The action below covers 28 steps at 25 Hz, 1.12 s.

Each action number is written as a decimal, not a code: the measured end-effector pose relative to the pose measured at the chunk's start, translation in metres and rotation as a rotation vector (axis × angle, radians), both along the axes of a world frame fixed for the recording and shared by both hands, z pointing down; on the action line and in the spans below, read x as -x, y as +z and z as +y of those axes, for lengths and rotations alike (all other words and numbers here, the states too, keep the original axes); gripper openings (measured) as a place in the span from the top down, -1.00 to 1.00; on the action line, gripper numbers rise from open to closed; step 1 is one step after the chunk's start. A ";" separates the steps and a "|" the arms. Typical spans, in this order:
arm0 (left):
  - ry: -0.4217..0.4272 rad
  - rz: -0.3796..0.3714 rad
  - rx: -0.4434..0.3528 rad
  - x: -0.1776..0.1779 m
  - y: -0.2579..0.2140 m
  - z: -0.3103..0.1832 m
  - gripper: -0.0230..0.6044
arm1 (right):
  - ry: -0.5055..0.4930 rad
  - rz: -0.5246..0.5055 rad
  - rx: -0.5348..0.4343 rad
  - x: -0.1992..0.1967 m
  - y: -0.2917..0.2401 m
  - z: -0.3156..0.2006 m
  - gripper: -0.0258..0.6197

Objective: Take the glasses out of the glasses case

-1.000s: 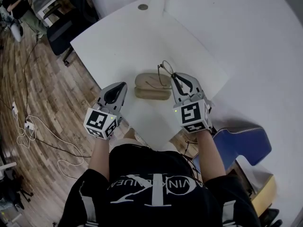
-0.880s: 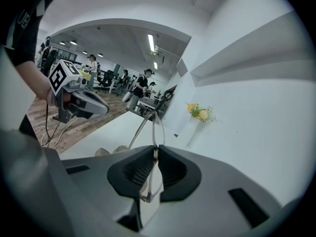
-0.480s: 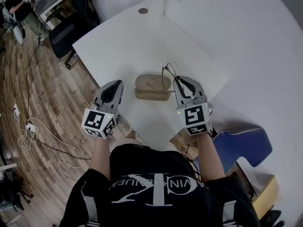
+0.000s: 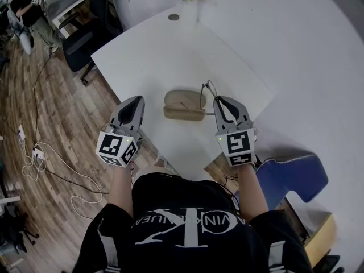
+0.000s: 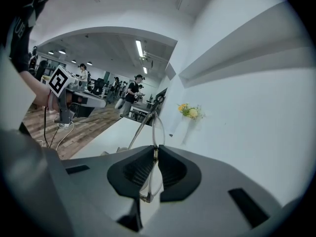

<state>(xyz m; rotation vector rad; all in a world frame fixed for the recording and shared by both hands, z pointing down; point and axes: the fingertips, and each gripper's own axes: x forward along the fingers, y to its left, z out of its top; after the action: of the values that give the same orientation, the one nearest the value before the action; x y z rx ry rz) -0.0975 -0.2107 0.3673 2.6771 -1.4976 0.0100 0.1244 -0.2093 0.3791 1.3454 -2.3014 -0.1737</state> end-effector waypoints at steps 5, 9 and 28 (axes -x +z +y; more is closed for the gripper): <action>-0.029 0.013 -0.013 0.009 -0.008 0.004 0.88 | 0.006 -0.020 -0.006 -0.002 -0.005 0.004 0.79; -0.045 0.018 -0.024 0.011 -0.012 0.008 0.88 | 0.005 -0.022 -0.016 -0.004 -0.008 0.008 0.79; -0.109 0.044 -0.054 0.017 -0.021 0.044 0.88 | 0.000 -0.061 -0.042 -0.014 -0.015 0.038 0.79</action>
<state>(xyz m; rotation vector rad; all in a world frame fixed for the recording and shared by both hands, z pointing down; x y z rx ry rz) -0.1146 -0.1666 0.3468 2.6133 -1.6509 -0.0956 0.1385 -0.1714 0.3646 1.3893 -2.3603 -0.1847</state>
